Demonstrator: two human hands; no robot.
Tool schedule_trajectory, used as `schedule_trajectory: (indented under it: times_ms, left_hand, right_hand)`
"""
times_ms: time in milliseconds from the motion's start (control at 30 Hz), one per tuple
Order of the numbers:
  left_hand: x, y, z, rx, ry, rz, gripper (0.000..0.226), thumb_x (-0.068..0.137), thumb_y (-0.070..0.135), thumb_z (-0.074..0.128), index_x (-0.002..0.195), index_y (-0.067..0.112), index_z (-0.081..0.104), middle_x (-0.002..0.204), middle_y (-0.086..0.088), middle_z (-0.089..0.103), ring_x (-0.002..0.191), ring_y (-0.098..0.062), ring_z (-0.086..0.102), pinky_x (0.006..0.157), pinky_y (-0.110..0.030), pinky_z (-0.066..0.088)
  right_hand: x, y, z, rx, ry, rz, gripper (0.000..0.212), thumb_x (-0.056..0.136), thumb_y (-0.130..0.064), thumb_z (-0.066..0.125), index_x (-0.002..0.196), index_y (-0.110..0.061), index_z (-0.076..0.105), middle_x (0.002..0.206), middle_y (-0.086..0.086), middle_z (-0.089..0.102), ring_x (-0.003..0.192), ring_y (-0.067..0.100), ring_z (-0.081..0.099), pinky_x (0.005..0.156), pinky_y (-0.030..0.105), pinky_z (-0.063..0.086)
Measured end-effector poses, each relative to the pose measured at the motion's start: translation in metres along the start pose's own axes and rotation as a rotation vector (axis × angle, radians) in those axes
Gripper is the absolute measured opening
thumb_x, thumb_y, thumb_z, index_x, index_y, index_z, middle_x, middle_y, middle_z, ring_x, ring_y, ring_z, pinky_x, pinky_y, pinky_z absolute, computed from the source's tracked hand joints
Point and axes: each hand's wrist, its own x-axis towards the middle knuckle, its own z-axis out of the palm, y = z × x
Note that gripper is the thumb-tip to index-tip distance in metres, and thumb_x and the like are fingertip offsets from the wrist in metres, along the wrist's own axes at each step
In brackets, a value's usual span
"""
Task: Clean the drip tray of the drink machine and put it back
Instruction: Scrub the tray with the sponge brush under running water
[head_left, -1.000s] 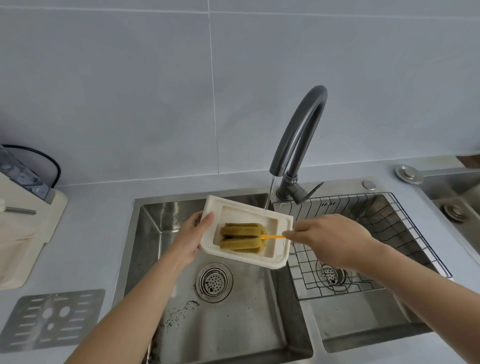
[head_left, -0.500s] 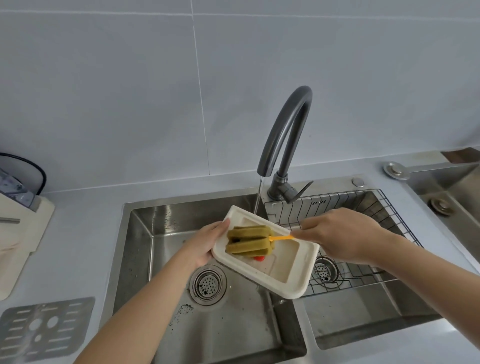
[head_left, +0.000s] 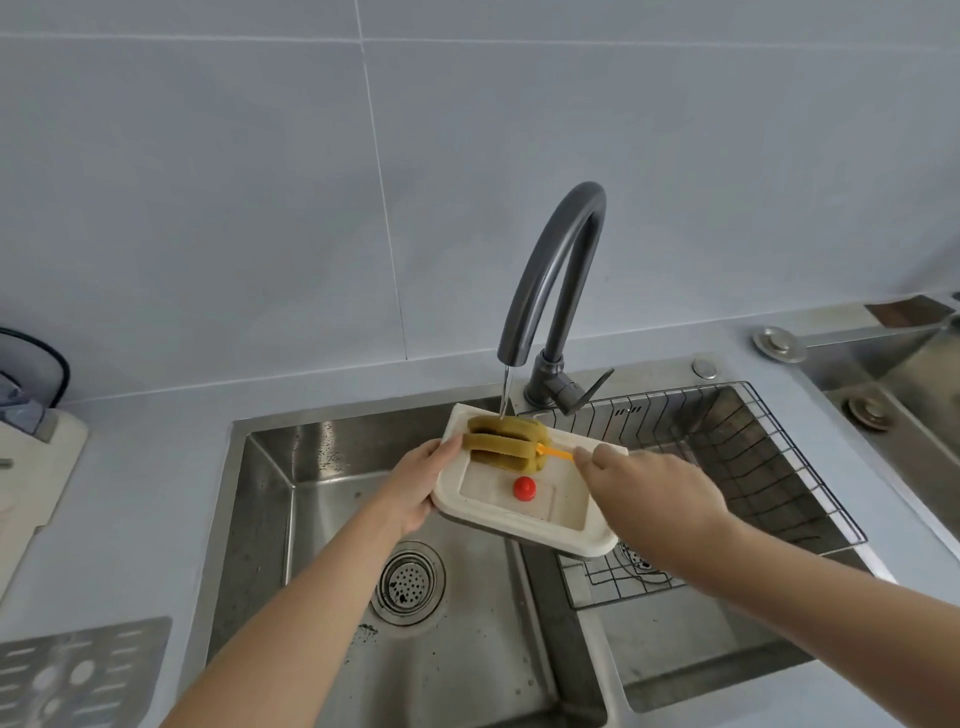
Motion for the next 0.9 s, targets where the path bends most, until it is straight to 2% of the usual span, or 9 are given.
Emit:
schedule_trajectory:
  times_ms: [133, 233, 333, 433, 533, 900]
  left_hand:
    - [-0.004, -0.005, 0.001, 0.006, 0.057, 0.029, 0.023, 0.088, 0.032, 0.053, 0.103, 0.014, 0.057, 0.109, -0.013, 0.063, 0.104, -0.030, 0.058, 0.094, -0.047, 0.047]
    - [-0.006, -0.005, -0.002, -0.034, 0.104, 0.066, 0.028, 0.091, 0.030, 0.050, 0.110, 0.011, 0.056, 0.109, -0.012, 0.063, 0.101, -0.028, 0.059, 0.087, -0.042, 0.049]
    - [-0.008, -0.002, -0.007, -0.058, 0.119, 0.088, 0.031, 0.091, 0.031, 0.049, 0.113, 0.011, 0.055, 0.108, -0.010, 0.064, 0.100, -0.026, 0.060, 0.085, -0.039, 0.050]
    - [-0.010, -0.001, -0.007, -0.056, 0.144, 0.102, 0.026, 0.091, 0.030, 0.050, 0.109, 0.013, 0.055, 0.103, -0.008, 0.065, 0.096, -0.025, 0.061, 0.078, -0.035, 0.051]
    - [-0.011, -0.003, -0.007, -0.057, 0.184, 0.107, 0.017, 0.090, 0.029, 0.053, 0.101, 0.016, 0.055, 0.099, -0.007, 0.064, 0.093, -0.024, 0.061, 0.080, -0.038, 0.050]
    - [-0.020, -0.003, -0.027, -0.126, 0.336, 0.143, 0.012, 0.089, 0.022, 0.055, 0.097, 0.014, 0.051, 0.092, -0.004, 0.061, 0.082, -0.018, 0.059, 0.068, -0.033, 0.050]
  right_hand:
    - [-0.001, -0.013, 0.002, 0.012, -0.027, -0.002, 0.049, 0.088, 0.006, 0.037, 0.136, -0.004, 0.028, 0.124, 0.009, 0.049, 0.103, 0.034, 0.059, 0.070, 0.038, 0.046]
    - [0.003, -0.013, 0.002, 0.024, 0.003, -0.077, 0.058, 0.088, 0.007, 0.036, 0.142, -0.006, 0.019, 0.126, 0.010, 0.045, 0.101, 0.034, 0.059, 0.064, 0.036, 0.037]
    - [0.010, -0.007, 0.003, 0.033, 0.045, -0.139, 0.064, 0.088, 0.005, 0.039, 0.144, -0.011, 0.013, 0.128, 0.007, 0.043, 0.099, 0.034, 0.058, 0.063, 0.034, 0.036]
    - [0.016, -0.004, 0.001, 0.033, 0.071, -0.136, 0.058, 0.088, 0.005, 0.039, 0.141, -0.011, 0.021, 0.127, 0.006, 0.046, 0.097, 0.033, 0.059, 0.062, 0.034, 0.037]
    - [0.020, -0.005, 0.002, 0.028, 0.081, -0.116, 0.053, 0.088, 0.005, 0.037, 0.138, -0.009, 0.026, 0.124, 0.007, 0.048, 0.098, 0.033, 0.059, 0.064, 0.035, 0.037]
    - [0.019, 0.012, 0.013, 0.042, 0.070, -0.027, 0.044, 0.091, -0.001, 0.039, 0.133, -0.014, 0.034, 0.115, 0.002, 0.054, 0.095, 0.025, 0.061, 0.064, 0.030, 0.037]
